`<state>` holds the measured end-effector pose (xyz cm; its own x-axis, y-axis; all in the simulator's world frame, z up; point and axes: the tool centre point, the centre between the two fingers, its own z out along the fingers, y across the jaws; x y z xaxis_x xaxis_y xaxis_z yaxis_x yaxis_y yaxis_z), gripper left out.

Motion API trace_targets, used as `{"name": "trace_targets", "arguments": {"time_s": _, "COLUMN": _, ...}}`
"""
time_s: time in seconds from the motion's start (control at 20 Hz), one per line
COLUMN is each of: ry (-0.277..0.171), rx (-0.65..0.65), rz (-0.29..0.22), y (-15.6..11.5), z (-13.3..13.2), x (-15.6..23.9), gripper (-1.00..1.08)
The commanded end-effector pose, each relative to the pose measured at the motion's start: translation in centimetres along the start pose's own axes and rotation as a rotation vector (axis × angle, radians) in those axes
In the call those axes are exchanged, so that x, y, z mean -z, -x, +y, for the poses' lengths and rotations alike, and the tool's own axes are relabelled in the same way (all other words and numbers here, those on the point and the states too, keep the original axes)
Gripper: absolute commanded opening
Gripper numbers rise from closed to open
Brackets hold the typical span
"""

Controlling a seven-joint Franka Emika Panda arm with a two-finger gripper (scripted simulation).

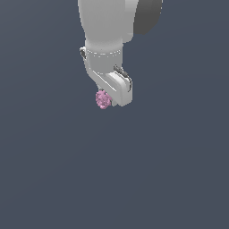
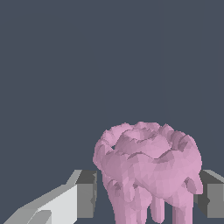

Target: Pick up the object and move it to a goal position.

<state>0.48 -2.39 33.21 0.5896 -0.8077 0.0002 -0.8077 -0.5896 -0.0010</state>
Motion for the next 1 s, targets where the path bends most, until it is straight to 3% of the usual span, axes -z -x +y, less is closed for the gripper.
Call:
{"name": "trace_targets", "arguments": {"time_s": 0.0, "ry": 0.001, "rx": 0.0, "rz": 0.0, "y": 0.3, "z": 0.5, "x": 2.8, "gripper": -1.0}}
{"name": "trace_targets", "arguments": {"time_s": 0.45, "ry": 0.001, "rx": 0.001, "rz": 0.0, "y": 0.9, "z": 1.3, "x": 10.0, "gripper": -1.0}}
{"name": "trace_targets", "arguments": {"time_s": 0.95, "ry": 0.001, "rx": 0.002, "rz": 0.0, "y": 1.0, "z": 1.4, "x": 12.5, "gripper": -1.0}}
